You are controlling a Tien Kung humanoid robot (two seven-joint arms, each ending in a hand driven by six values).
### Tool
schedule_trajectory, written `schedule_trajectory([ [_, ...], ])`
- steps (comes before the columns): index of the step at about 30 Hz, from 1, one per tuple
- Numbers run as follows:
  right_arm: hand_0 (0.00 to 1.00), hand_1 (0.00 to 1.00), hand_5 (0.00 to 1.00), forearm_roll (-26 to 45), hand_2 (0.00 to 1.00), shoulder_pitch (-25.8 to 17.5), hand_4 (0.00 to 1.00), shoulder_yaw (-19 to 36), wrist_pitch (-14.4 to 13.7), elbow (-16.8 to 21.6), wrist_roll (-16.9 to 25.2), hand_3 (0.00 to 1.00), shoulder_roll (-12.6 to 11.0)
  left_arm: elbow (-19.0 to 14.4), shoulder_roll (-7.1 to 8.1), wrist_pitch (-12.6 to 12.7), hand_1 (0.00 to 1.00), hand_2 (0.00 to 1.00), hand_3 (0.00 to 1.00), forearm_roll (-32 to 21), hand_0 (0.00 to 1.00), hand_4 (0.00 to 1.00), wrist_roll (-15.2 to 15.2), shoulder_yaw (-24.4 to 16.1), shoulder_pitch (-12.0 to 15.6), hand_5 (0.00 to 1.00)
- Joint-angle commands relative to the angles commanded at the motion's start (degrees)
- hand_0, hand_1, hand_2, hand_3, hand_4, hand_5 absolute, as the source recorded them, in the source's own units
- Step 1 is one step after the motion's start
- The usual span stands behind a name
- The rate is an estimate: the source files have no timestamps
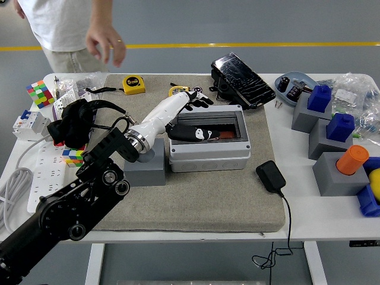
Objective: Fetch the battery,place it into the box,close the lid of the box
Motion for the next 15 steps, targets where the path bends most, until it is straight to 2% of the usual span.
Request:
schedule_trajectory([
  [5,0.638,0.665,0.600,0.08,0.672,0.06,0.988,0.17,0.00,0.00,0.07,0.603,-0.08,-0.74,-0.03,3.74,0.730,0.687,0.704,-8.99,0.628,0.998,-5.20,-5.60,4.41,0.420],
  [8,0.638,0.665,0.600,-0.17,0.672,0.12,0.988,0.31,0.05,0.00,0.05,0.603,-0.15,-1.50,-0.07,4.33,0.725,0.685,0.702,-12.84,0.616,0.998,-7.21,-8.86,6.83,0.424],
  [15,0.638,0.665,0.599,-2.01,0.672,0.19,0.988,0.99,0.20,0.00,-0.14,0.603,-0.38,-3.72,0.89,4.13,0.715,0.677,0.687,-13.94,0.608,0.998,-8.74,-15.19,12.66,0.428],
])
